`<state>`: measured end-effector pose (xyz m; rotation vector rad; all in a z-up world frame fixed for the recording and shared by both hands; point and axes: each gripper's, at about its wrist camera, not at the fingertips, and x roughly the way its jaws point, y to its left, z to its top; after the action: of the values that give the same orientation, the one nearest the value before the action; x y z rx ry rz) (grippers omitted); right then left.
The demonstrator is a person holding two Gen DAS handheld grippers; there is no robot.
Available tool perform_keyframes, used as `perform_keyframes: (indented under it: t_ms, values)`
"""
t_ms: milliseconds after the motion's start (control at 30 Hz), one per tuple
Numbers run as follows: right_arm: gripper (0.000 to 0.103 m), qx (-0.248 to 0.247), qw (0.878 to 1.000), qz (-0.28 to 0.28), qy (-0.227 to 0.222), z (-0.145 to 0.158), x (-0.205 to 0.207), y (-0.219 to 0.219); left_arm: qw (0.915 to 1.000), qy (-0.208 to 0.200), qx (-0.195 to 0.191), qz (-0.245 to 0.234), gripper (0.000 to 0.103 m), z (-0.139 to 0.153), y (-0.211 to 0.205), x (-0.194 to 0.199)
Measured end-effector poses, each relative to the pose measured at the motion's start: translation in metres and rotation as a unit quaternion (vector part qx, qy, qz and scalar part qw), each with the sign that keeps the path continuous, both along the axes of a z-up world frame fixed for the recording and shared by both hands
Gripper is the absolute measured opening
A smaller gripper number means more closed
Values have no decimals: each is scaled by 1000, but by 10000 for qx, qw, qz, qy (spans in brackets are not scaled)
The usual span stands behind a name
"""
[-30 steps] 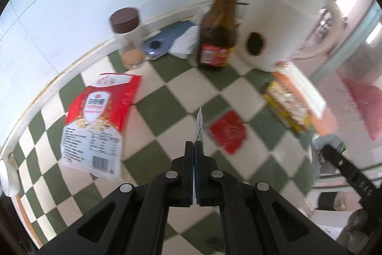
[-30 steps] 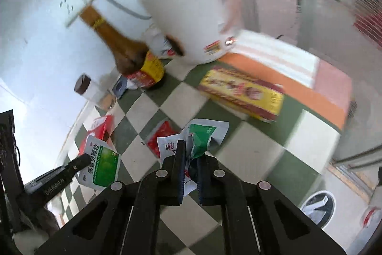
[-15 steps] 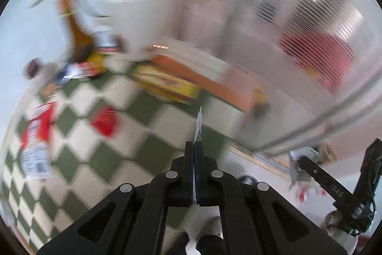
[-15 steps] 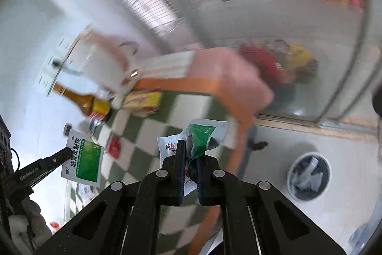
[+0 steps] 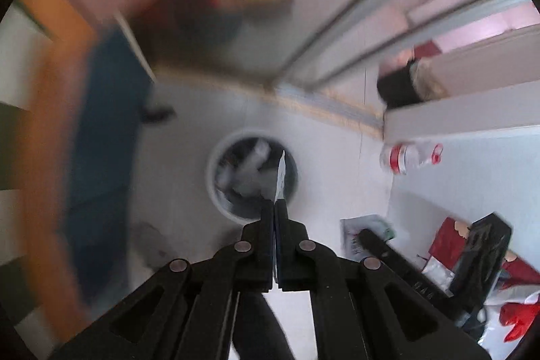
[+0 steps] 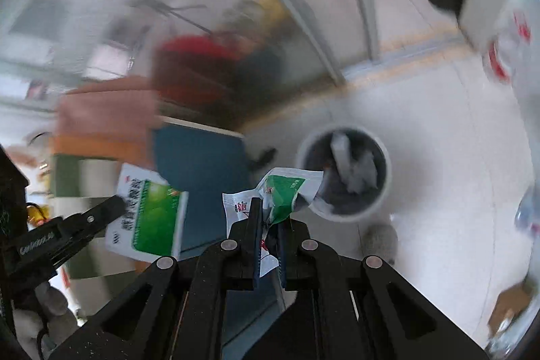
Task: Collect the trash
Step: 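Carry both sachets toward the floor bin, then open both tools over the bin to drop the sachets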
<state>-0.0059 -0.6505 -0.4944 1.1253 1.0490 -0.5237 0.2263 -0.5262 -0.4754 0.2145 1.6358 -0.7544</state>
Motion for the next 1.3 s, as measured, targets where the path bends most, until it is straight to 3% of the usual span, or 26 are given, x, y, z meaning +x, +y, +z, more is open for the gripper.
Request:
perform_keyframes:
  t_ms: [33, 133, 267, 367, 500, 533, 567, 600, 633, 667, 733, 833, 967, 1100, 1300]
  values:
    - [8, 123, 9999, -51, 39, -30, -5, -6, 9998, 113, 164, -60, 0, -43, -13, -4]
    - [8, 431, 9987, -156, 219, -125, -18, -20, 9981, 296, 455, -274, 0, -127, -39, -17]
    - [8, 643, 9975, -10, 309, -229, -22, -32, 9948, 380, 756, -562, 0, -213, -58, -31]
    - [10, 770, 9962, 120, 379, -279, -14, -33, 9921, 298, 1000, -695, 1, -253, -63, -33]
    - [17, 918, 9937, 204, 617, -325, -9, -39, 9892, 129, 1211, -821, 7, -273, -61, -31]
    - [20, 945, 9930, 228, 673, -329, -6, -39, 9885, 22, 1245, -858, 11, -272, -59, -32]
    - [29, 917, 9925, 265, 762, -332, -6, -39, 9881, -101, 1256, -885, 32, -270, -57, -33]
    - [37, 888, 9923, 287, 809, -332, -6, -40, 9874, -277, 1264, -907, 68, -265, -55, -33]
    - [51, 850, 9925, 310, 825, -329, -7, -41, 9863, -440, 1290, -927, 85, -262, -54, -33]
    - [58, 764, 9926, 355, 878, -325, -7, -41, 9848, -630, 1311, -955, 99, -255, -52, -33]
    - [69, 550, 9921, 471, 1027, -312, -7, -42, 9815, -908, 1354, -1003, 99, -241, -49, -33]
    - [102, 28, 9882, 709, 1359, -285, -8, -42, 9733, -1384, 1477, -1086, 100, -216, -43, -37]
    - [103, -739, 9770, 1013, 1726, -232, -5, -37, 9669, -1750, 1512, -1073, 100, -171, -32, -45]
    - [103, -1036, 9724, 1059, 1803, -175, -8, -31, 9677, -1792, 1485, -966, 100, -125, -23, -56]
    - [103, -1396, 9703, 1043, 1677, -63, -20, -17, 9704, -1871, 1278, -841, 100, -25, -7, -76]
